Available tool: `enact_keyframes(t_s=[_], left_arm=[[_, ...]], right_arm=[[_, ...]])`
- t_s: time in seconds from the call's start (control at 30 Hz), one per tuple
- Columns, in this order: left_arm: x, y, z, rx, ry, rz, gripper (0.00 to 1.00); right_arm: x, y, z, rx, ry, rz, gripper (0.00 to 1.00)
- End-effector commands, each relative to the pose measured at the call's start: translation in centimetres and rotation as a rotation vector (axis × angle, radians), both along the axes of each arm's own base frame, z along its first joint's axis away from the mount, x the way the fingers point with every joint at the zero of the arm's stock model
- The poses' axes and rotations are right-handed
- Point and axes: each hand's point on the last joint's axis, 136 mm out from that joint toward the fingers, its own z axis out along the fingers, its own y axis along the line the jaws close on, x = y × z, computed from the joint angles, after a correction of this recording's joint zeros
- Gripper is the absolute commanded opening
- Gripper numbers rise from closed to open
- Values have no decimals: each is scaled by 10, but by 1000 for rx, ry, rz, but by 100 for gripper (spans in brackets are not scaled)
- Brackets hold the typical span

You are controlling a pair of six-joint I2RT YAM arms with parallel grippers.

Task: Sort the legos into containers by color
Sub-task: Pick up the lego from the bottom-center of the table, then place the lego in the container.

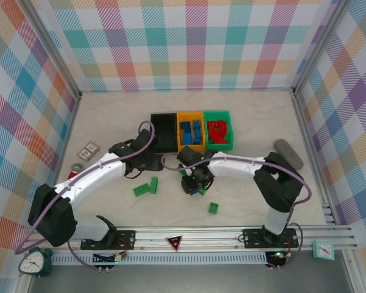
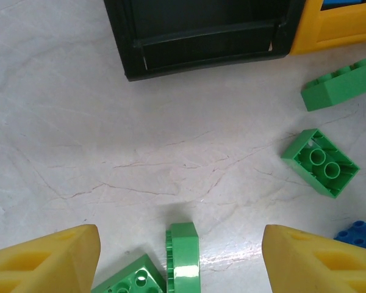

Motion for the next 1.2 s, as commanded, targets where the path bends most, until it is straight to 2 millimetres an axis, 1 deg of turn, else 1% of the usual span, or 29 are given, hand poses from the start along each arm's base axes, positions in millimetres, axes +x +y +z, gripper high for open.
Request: enact_keyframes(t_s=[0.0, 0.07, 0.13, 0.2, 0.23, 0.3, 0.4, 0.47, 0.57, 0.67, 0.73, 0.83, 0.9, 1.03, 1.13, 1.17], left_arm=[[0, 9, 0, 5, -12, 39, 70], [-2, 8, -1, -2, -6, 38, 70], [-5, 7, -3, -13, 7, 35, 70], [-10, 7, -7, -24, 22, 32, 70], [-14, 6, -8, -36, 31, 28, 70], [-23, 4, -11, -66, 50, 12, 70], [-38, -2, -15, -127, 83, -24, 69], [-49, -7, -17, -168, 112, -55, 67], [-60, -6, -25, -175, 140, -60, 64], [-68, -5, -31, -176, 169, -63, 63], [-72, -7, -34, -186, 190, -71, 62], [-75, -9, -37, -176, 202, -80, 61], [-75, -10, -38, -169, 205, -82, 61], [-77, -11, -43, -154, 221, -84, 60], [-77, -11, -49, -137, 237, -81, 60], [-77, -11, -51, -133, 244, -83, 60]], right_arm=[[-1, -3, 4, -29, 3, -13, 35], [3, 3, 16, 4, -19, -20, 32], [12, 10, 32, 42, -51, -24, 31], [26, 16, 50, 81, -81, -31, 30], [35, 17, 59, 98, -98, -42, 30], [56, 16, 74, 130, -132, -65, 29], [95, 9, 94, 172, -177, -129, 29], [125, 3, 108, 212, -208, -186, 29], [167, -2, 122, 262, -235, -253, 29], [202, 2, 127, 281, -259, -277, 29], [222, 6, 128, 276, -276, -280, 30], [248, 11, 126, 259, -295, -280, 30], [263, 12, 119, 227, -302, -282, 31], [280, 6, 110, 177, -320, -290, 33], [284, 0, 108, 163, -324, -298, 34], [284, -1, 106, 161, -318, -294, 38]])
